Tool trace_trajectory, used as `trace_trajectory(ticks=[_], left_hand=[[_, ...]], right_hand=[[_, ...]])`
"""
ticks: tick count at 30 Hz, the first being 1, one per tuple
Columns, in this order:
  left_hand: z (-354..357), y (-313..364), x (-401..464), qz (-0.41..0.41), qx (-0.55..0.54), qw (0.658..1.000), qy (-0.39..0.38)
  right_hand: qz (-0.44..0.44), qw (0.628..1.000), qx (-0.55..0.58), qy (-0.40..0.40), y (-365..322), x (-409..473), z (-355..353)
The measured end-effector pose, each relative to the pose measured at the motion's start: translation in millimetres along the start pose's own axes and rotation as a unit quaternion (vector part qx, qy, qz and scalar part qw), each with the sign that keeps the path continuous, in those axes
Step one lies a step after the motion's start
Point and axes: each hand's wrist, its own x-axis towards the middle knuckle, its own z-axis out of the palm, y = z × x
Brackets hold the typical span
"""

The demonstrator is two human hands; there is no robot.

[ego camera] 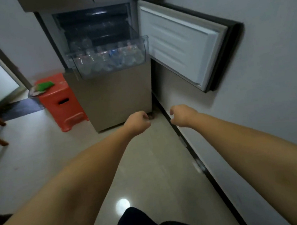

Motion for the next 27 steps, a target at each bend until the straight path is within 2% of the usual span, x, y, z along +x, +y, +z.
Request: trace_trajectory(ticks=[4,9,14,20,27], left_hand=[[-30.7,-15.5,58.1,-0.015,-0.004,0.999,0.032],[-73.9,-42.0,125.5,-0.009,0.006,0.999,0.044],[-151.0,-73.5,196.1,0.009,0.018,0.999,0.05],[-247.6,-104.7,272.5,0.011,-0.013,0.991,0.13],[-293.1,-124.4,351.4,-0.016,-0.044,0.989,0.139]], right_hand=[[-0.04,0.999,-0.007,0.0,-20.0,69.6,-15.9],[-0.048,0.999,0.003,0.006,-50.9,151.4,-37.6],[-0.048,0.998,0.019,0.031,-90.1,238.8,-84.3],[-0.057,0.99,0.052,0.116,-139.0,317.5,-142.1],[-0.082,0.978,0.057,0.185,-174.0,409.7,-190.0]])
